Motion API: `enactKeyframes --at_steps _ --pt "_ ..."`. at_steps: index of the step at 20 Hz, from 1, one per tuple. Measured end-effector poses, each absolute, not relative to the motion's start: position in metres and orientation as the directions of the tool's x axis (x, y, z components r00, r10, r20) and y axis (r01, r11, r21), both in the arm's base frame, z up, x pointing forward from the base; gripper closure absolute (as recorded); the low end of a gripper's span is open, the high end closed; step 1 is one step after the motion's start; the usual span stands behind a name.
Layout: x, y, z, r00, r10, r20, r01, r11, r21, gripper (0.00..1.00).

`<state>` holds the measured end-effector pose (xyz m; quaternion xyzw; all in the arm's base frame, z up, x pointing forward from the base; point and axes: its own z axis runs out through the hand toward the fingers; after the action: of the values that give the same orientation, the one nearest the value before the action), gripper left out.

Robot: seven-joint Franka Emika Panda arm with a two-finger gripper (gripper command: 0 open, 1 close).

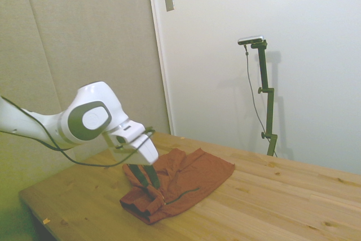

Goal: Fold the shorts

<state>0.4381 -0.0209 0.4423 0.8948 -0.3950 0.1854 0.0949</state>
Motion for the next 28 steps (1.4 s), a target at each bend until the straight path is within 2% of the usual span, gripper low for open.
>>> enactKeyframes --at_steps 3,6,8,12,19,28 --pt "0.443 0.035 0.442 0.65 -0.55 0.525 -0.651 -0.759 0.012 0.0" --pt "0.45 0.095 0.42 0.656 -0.423 0.625 -0.563 -0.826 0.033 0.0" --pt "0.455 0.128 0.401 0.666 -0.373 0.646 -0.525 -0.849 0.051 0.0" --pt "0.473 0.179 0.372 0.701 -0.341 0.627 -0.475 -0.879 0.053 0.0" --pt "0.511 0.234 0.346 0.739 -0.307 0.599 -0.426 -0.903 0.062 0.0" --pt "0.502 0.27 0.342 0.755 -0.268 0.599 -0.394 -0.915 0.086 0.0"
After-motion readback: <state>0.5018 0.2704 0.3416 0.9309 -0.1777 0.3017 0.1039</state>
